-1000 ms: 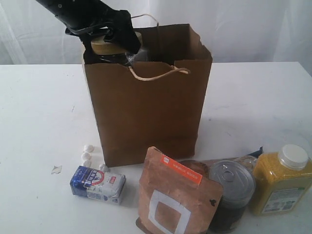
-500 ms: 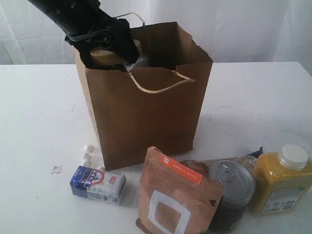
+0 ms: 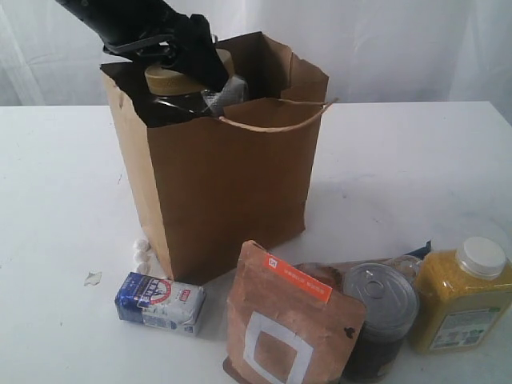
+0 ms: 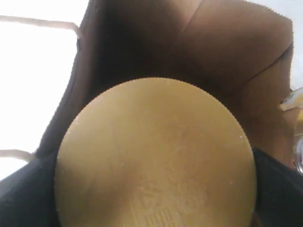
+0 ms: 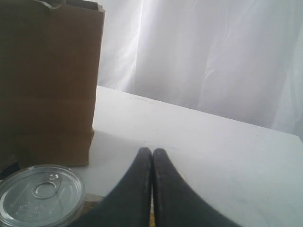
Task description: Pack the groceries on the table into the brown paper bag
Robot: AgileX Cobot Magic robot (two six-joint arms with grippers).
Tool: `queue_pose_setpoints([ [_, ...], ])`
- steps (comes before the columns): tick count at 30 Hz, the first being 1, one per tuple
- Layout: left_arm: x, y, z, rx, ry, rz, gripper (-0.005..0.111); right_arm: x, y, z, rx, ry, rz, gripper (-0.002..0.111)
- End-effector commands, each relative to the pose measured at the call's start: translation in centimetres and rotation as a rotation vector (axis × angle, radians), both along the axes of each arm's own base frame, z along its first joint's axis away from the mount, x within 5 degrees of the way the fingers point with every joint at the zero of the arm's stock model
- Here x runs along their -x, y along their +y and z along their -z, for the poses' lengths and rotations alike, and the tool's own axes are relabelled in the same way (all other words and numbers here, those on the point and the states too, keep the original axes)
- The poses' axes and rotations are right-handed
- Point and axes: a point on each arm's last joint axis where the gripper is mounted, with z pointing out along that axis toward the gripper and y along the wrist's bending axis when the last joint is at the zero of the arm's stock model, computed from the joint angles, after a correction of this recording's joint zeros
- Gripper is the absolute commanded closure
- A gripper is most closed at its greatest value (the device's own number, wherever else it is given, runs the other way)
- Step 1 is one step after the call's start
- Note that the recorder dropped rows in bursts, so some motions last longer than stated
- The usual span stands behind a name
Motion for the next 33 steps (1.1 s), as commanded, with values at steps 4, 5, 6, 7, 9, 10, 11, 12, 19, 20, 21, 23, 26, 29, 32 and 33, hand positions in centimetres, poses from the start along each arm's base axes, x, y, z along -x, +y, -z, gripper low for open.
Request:
queue_pose_setpoints([
  [4,0.34,0.11,-0.62,-0.026,-0.056,0.048,0.032,0.01,-0.04,0.08,0.003,-0.007,0.005,0.108],
  [5,0.35,0.11,-0.62,-0.027,-0.057,0.051,0.030,0.01,-0.04,0.08,0.003,-0.007,0.005,0.108],
  [6,0.35,0.11,-0.62,-0.027,-0.057,0.051,0.026,0.01,-0.04,0.08,0.003,-0.007,0.005,0.108],
  [7,0.36,0.11,-0.61,-0.028,-0.056,0.052,0.023,0.01,-0.04,0.08,0.003,-0.007,0.005,0.108],
  [9,0.40,0.12,-0.58,-0.030,-0.051,0.054,0.018,0.01,-0.04,0.08,0.003,-0.007,0.005,0.108],
  [10,0.47,0.12,-0.55,-0.032,-0.044,0.058,0.016,0.01,-0.04,0.08,0.003,-0.007,0.005,0.108],
  [11,0.54,0.12,-0.52,-0.033,-0.037,0.062,0.015,0.01,-0.04,0.08,0.003,-0.007,0.005,0.108],
  [12,0.57,0.13,-0.50,-0.035,-0.033,0.064,0.014,0.01,-0.04,0.08,0.003,-0.007,0.005,0.108],
  [19,1.04,0.29,-0.71,-0.043,-0.019,0.078,0.009,0.01,-0.04,0.08,0.003,-0.007,0.005,0.108],
  [20,1.04,0.29,-0.71,-0.043,-0.019,0.078,0.008,0.01,-0.04,0.08,0.003,-0.007,0.005,0.108],
  [21,1.02,0.29,-0.72,-0.043,-0.020,0.077,0.008,0.01,-0.04,0.08,0.003,-0.007,0.005,0.108],
  [23,0.97,0.28,-0.65,-0.044,-0.017,0.073,0.004,0.01,-0.04,0.08,0.003,-0.007,0.005,0.108],
  [26,0.77,0.25,-0.76,-0.025,-0.019,0.038,0.001,0.01,-0.04,0.08,0.003,-0.007,0.005,0.108],
  [29,0.73,0.24,-0.78,-0.027,-0.030,0.045,0.001,0.01,-0.04,0.08,0.003,-0.007,0.005,0.108],
  [32,0.83,0.27,-0.71,-0.044,-0.039,0.075,0.001,0.01,-0.04,0.08,0.003,-0.007,0.005,0.108],
  [33,0.83,0.27,-0.71,-0.046,-0.043,0.079,0.001,0.01,-0.04,0.08,0.003,-0.007,0.005,0.108],
])
